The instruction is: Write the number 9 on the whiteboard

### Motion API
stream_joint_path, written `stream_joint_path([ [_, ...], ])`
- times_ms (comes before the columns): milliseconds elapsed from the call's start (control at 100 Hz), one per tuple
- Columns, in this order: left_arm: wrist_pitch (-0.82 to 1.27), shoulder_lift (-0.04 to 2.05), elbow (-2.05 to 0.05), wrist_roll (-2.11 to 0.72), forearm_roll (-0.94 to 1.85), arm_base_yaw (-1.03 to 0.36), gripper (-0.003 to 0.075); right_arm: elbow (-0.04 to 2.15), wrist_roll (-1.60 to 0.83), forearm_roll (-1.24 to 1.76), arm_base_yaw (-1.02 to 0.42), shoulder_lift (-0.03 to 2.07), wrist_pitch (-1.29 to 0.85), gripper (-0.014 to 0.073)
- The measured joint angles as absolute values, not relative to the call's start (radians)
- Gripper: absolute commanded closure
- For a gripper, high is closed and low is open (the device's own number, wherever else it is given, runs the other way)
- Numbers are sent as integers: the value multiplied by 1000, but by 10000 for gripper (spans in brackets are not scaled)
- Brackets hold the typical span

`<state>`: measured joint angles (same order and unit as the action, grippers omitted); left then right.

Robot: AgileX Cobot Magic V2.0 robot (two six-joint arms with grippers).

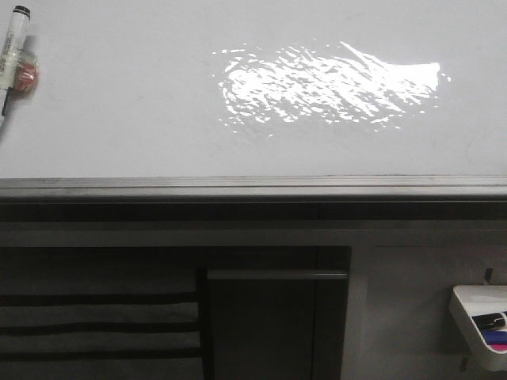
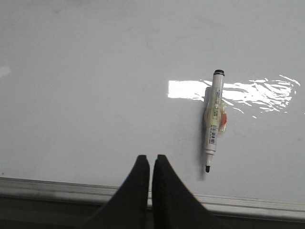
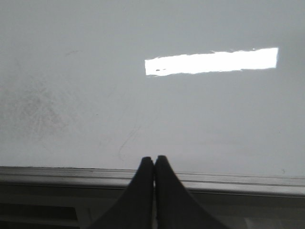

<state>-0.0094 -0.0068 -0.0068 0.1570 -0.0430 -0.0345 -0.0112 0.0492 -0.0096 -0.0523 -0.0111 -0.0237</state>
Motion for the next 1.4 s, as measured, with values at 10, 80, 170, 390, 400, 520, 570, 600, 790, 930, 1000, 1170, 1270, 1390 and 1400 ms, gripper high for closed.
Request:
stream_joint_path([
  [10,-9,-7,-7,157,-43,-35,741,-11,49,-10,-52,-11,-24,666],
  [80,-9,-7,-7,157,-43,-35,741,-11,49,-10,-52,-11,-24,666],
  [170,-9,-7,-7,157,-43,-35,741,-11,49,-10,-52,-11,-24,666],
  [390,-65,-7,-7,157,-43,-35,741,-11,49,-20,-52,-11,23,666],
  [400,-68,-7,-7,157,-43,-35,741,-11,49,-20,-52,-11,23,666],
  [520,-94,-7,-13,157,-41,-35,741,-6,49,-24,-52,-11,0,666],
  [570,-82,-7,-29,157,-41,-35,741,13,49,-24,-52,-11,-32,666],
  [600,-63,-7,-45,159,-36,-35,741,30,49,-24,-52,-11,-54,666],
  [790,115,4,-266,159,-12,-35,741,215,49,-24,-52,10,-165,666],
  [930,288,108,-445,143,-14,-35,741,367,49,-45,-52,119,-284,666],
  [1000,375,183,-516,113,-14,-35,741,438,49,-60,-52,190,-342,666],
  [1170,471,341,-605,87,-14,-35,741,554,49,-73,-52,342,-426,666],
  [1270,484,398,-612,85,-14,-35,741,569,49,-75,-52,389,-419,666],
  [1390,490,437,-612,82,-14,-35,741,569,49,-75,-52,407,-397,666],
  [1400,490,439,-612,82,-14,-35,741,569,49,-75,-52,407,-395,666],
])
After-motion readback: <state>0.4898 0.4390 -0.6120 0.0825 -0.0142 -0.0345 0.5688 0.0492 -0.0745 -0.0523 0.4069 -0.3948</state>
